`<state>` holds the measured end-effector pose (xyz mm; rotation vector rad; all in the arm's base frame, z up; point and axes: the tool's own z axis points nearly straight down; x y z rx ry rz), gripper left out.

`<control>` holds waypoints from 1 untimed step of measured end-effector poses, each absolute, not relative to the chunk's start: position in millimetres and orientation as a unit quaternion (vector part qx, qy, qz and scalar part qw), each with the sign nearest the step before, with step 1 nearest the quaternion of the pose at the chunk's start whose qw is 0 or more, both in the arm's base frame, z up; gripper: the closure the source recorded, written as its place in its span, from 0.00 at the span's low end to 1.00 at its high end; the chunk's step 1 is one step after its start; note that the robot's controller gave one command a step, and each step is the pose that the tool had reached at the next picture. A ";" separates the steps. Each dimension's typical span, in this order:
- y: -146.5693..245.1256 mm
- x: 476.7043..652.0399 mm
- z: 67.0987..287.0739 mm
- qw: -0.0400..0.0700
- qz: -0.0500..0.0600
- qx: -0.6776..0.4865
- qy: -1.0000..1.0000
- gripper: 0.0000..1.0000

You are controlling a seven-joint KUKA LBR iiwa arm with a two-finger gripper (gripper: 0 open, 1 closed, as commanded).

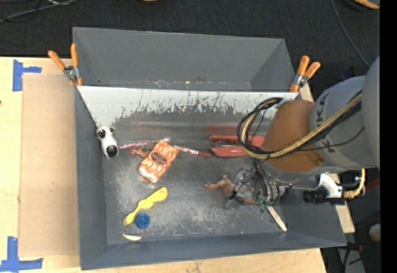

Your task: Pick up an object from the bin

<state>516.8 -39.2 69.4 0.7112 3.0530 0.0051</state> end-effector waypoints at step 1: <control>-39.1 514.4 83.4 0.000 0.001 0.226 0.974 1.00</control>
Offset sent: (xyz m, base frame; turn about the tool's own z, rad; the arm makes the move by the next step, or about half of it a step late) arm -0.0016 0.0000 0.0262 -0.0004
